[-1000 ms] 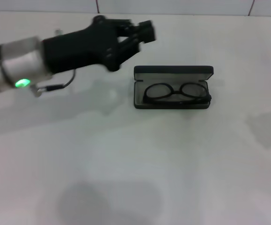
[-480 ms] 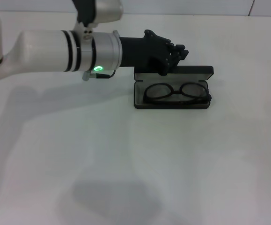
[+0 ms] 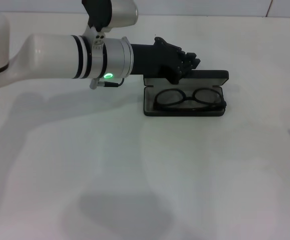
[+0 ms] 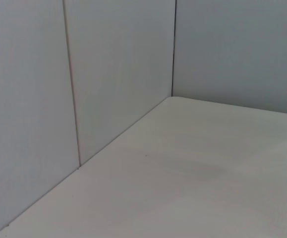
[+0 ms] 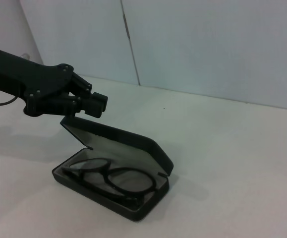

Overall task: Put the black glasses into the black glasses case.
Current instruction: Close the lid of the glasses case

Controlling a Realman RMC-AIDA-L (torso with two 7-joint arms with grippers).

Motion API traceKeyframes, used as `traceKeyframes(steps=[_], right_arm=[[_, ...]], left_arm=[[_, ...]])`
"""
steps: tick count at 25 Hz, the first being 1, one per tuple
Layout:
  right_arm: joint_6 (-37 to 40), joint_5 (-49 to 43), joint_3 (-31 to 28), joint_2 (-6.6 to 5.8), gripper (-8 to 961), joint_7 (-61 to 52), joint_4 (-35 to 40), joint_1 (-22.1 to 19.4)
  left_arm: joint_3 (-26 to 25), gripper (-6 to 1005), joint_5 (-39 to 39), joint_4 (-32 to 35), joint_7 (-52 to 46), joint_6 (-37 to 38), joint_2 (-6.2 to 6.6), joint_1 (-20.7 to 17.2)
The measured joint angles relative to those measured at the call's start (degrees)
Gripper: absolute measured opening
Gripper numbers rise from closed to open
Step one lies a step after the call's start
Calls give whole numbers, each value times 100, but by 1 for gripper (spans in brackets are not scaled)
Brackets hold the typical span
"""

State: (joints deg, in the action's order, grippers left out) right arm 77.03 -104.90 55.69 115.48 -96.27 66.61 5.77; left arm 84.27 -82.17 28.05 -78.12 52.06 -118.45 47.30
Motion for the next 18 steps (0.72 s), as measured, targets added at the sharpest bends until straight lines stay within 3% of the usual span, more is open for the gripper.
traceKeyframes(steps=[18], right_arm=[[-5, 6, 70, 0, 133, 78, -274, 72]], left_arm=[[-31, 192, -137, 181, -59, 331, -43, -54]])
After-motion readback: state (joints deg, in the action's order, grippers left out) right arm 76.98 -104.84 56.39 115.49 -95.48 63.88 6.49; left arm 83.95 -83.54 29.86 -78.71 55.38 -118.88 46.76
